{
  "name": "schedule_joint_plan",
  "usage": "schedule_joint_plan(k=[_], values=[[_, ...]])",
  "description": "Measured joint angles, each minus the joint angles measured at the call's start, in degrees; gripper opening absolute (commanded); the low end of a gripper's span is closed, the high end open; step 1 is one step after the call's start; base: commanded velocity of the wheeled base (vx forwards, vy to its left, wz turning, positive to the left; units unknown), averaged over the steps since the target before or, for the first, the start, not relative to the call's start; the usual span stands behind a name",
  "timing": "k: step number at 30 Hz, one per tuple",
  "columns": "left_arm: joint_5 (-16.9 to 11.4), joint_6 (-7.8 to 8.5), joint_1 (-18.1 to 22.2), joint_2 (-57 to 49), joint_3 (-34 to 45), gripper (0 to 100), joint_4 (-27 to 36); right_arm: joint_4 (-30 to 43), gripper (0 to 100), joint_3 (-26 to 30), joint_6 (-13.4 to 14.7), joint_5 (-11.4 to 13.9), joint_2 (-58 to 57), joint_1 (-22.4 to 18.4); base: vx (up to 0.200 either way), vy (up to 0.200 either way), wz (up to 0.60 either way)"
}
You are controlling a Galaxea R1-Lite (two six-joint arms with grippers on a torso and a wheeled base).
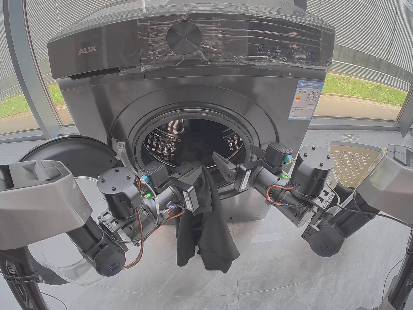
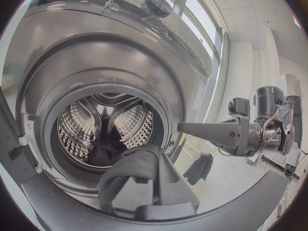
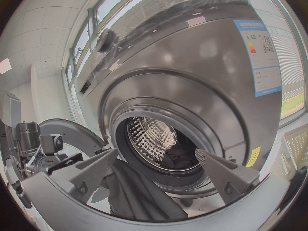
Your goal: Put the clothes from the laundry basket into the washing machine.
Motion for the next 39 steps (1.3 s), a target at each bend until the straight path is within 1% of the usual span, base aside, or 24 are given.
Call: schedule_joint_plan(k=[3,7,12,16,22,27,32,35,39], values=[[0.6,0.01,0.0,-0.4,-0.6,0,0.0,-0.2,100,1.1,0.0,0.0,-0.1,-0.6,0.000,0.000,0.00],[1.8,0.09,0.0,-1.5,-1.5,0,0.2,-0.5,100,5.1,0.0,0.0,-0.1,-1.5,0.000,0.000,0.00],[3.4,0.12,0.1,-3.1,-2.4,0,0.7,-0.9,100,8.7,-0.2,0.3,0.2,-2.3,0.000,0.000,0.00],[3.8,0.15,0.1,-4.3,-3.0,0,0.8,-1.0,100,11.5,-0.4,0.9,0.9,-2.4,0.000,0.000,0.00],[3.9,0.15,0.1,-5.5,-4.1,0,1.0,-2.4,100,14.1,-1.1,2.4,2.8,-1.6,0.000,0.000,0.00],[3.8,0.09,0.1,-6.5,-4.9,0,1.1,-3.1,100,14.6,-1.9,3.2,5.4,0.3,0.000,0.000,0.00],[3.8,0.09,0.0,-7.1,-5.1,0,1.1,-3.2,100,14.3,-2.7,6.4,7.5,1.6,0.000,0.000,0.00],[3.9,0.09,0.0,-7.2,-5.1,0,1.1,-3.3,100,13.8,-3.0,7.0,8.5,1.9,0.000,0.000,0.00],[3.9,0.06,0.0,-7.3,-5.1,0,1.1,-3.2,100,11.7,-3.1,7.4,10.1,1.8,0.000,0.000,0.00]])
